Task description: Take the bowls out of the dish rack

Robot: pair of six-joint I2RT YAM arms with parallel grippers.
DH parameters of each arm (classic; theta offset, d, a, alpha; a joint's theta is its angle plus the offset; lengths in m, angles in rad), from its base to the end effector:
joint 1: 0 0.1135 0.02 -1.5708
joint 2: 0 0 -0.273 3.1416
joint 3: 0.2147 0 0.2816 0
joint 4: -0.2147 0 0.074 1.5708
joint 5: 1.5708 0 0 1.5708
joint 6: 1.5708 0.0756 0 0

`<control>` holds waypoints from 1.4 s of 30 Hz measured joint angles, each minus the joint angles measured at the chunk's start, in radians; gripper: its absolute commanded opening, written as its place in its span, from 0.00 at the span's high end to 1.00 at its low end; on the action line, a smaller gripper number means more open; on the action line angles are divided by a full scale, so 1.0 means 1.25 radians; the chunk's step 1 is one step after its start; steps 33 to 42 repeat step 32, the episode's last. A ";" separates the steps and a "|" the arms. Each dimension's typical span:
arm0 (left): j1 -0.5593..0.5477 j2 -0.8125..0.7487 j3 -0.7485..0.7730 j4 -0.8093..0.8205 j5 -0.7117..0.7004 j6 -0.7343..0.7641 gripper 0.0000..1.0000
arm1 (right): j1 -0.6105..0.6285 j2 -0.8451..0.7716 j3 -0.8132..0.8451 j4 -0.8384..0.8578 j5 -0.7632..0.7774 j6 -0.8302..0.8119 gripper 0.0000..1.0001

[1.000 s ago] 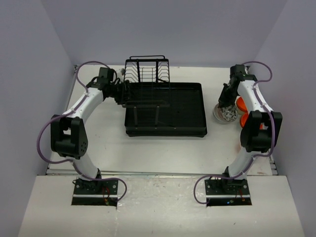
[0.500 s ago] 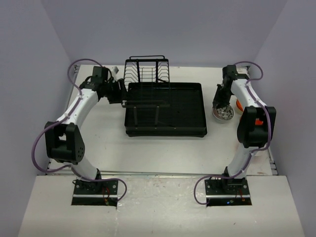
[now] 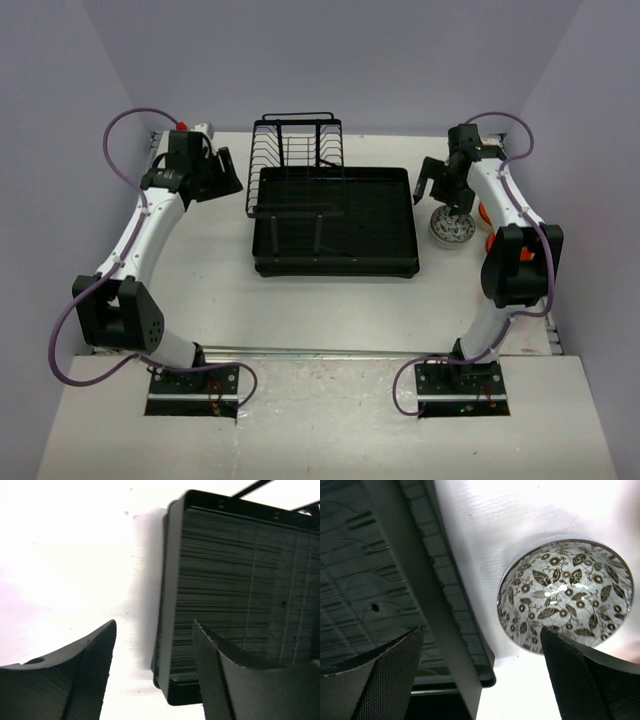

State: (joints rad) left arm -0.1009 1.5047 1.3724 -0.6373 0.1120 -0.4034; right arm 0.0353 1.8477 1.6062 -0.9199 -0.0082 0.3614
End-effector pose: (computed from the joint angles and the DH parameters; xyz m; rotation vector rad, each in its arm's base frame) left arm 0.3869 -0.0477 0.3053 -0.3009 2.3468 -0.3783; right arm 0.4354 0.0160 0.2313 0.4424 2.7032 0.1231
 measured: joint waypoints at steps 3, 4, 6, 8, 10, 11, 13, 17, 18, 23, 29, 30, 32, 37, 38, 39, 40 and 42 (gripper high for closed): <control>0.000 -0.012 -0.004 -0.008 -0.056 0.003 0.29 | 0.005 -0.054 0.000 0.001 -0.001 0.000 0.01; 0.000 -0.020 -0.009 -0.009 -0.073 0.003 0.28 | 0.008 -0.077 -0.001 0.003 -0.005 -0.001 0.01; 0.000 -0.038 -0.020 -0.014 -0.105 0.004 0.23 | 0.015 -0.132 -0.020 0.028 -0.018 -0.002 0.01; 0.000 -0.055 -0.031 -0.018 -0.139 0.004 0.20 | 0.021 -0.197 -0.051 0.052 -0.041 -0.005 0.01; 0.000 -0.067 -0.040 -0.023 -0.174 0.003 0.15 | 0.025 -0.265 -0.093 0.085 -0.067 -0.005 0.01; 0.000 -0.073 -0.045 -0.026 -0.190 0.002 0.13 | 0.028 -0.300 -0.119 0.103 -0.081 -0.006 0.01; 0.000 -0.083 -0.052 -0.032 -0.229 0.002 0.11 | 0.032 -0.356 -0.163 0.133 -0.102 -0.006 0.01; 0.000 -0.102 -0.068 -0.030 -0.278 0.002 0.09 | 0.048 -0.480 -0.300 0.211 -0.133 -0.014 0.01; 0.000 -0.106 -0.073 -0.029 -0.282 0.002 0.09 | 0.053 -0.508 -0.329 0.223 -0.139 -0.016 0.01; 0.000 -0.124 -0.089 -0.023 -0.280 0.008 0.09 | 0.064 -0.604 -0.399 0.261 -0.171 -0.024 0.01; -0.002 -0.247 -0.161 0.014 -0.272 0.042 0.00 | 0.076 -0.711 -0.431 0.298 -0.179 -0.024 0.01; -0.002 -0.283 -0.182 0.026 -0.272 0.047 0.00 | 0.079 -0.742 -0.444 0.306 -0.179 -0.024 0.01; -0.003 -0.370 -0.239 0.060 -0.272 0.056 0.00 | 0.087 -0.811 -0.478 0.323 -0.178 -0.024 0.01; -0.003 -0.370 -0.239 0.060 -0.272 0.056 0.00 | 0.087 -0.811 -0.478 0.323 -0.178 -0.024 0.01; -0.003 -0.370 -0.239 0.060 -0.272 0.056 0.00 | 0.087 -0.811 -0.478 0.323 -0.178 -0.024 0.01; -0.003 -0.370 -0.239 0.060 -0.272 0.056 0.00 | 0.087 -0.811 -0.478 0.323 -0.178 -0.024 0.01; -0.003 -0.370 -0.239 0.060 -0.272 0.056 0.00 | 0.087 -0.811 -0.478 0.323 -0.178 -0.024 0.01; -0.003 -0.370 -0.239 0.060 -0.272 0.056 0.00 | 0.087 -0.811 -0.478 0.323 -0.178 -0.024 0.01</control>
